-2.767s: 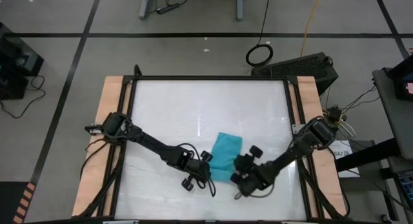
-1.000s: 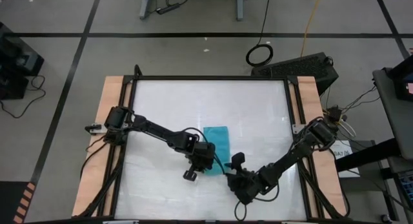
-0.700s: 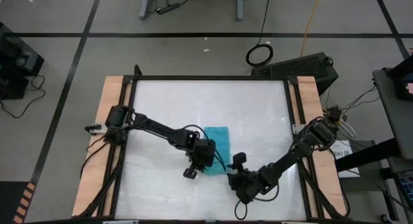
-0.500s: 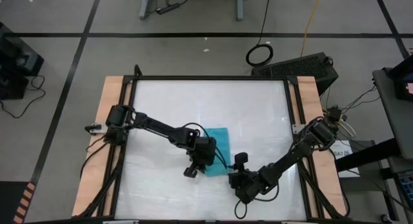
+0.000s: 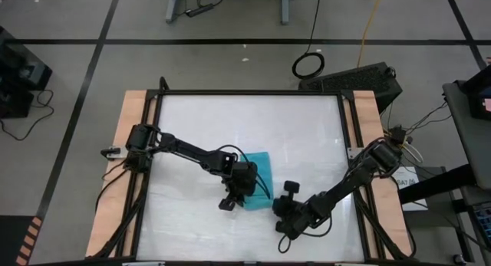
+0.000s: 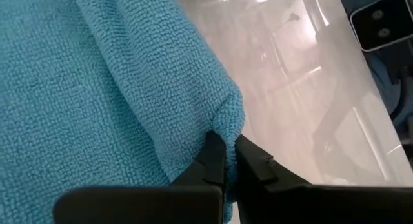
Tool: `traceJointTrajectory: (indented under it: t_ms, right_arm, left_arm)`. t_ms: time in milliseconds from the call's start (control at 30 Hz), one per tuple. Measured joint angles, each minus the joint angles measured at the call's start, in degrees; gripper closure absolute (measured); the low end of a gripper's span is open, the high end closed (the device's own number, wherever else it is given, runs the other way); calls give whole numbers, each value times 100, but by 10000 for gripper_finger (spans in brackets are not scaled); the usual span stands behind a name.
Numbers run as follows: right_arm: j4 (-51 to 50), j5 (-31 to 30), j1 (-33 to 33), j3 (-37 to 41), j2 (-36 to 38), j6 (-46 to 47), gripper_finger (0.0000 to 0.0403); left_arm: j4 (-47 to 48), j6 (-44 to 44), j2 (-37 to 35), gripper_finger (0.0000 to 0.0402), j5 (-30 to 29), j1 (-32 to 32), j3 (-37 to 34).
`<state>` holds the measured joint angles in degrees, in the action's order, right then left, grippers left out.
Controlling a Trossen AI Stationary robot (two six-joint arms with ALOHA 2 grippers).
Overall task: Roll towel
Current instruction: Roll the blue microfiber cloth
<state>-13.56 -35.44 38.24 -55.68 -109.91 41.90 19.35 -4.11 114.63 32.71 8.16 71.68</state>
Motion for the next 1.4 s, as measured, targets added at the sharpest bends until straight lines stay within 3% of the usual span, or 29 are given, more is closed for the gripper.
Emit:
traceJointTrajectory:
  t_ms: [267, 400, 1000, 1233, 1400]
  right_arm:
    - [701, 211, -4, 424, 195, 661, 400]
    - [1393, 660, -2, 755, 429, 674, 399]
    - [3955, 973, -73, 2171, 723, 1537, 399]
    - [4147, 1300, -79, 2196, 732, 1590, 399]
    - [4214, 1503, -36, 2204, 790, 1263, 380]
  left_arm:
    - [-92, 462, -7, 391, -282, 22, 0]
    - [-119, 525, -29, 391, -517, 57, 0]
    - [-256, -379, -310, 391, -2808, 776, -35]
    - [-339, -238, -310, 391, -2878, 776, -37]
    - [-438, -219, -310, 391, -2616, 774, -42]
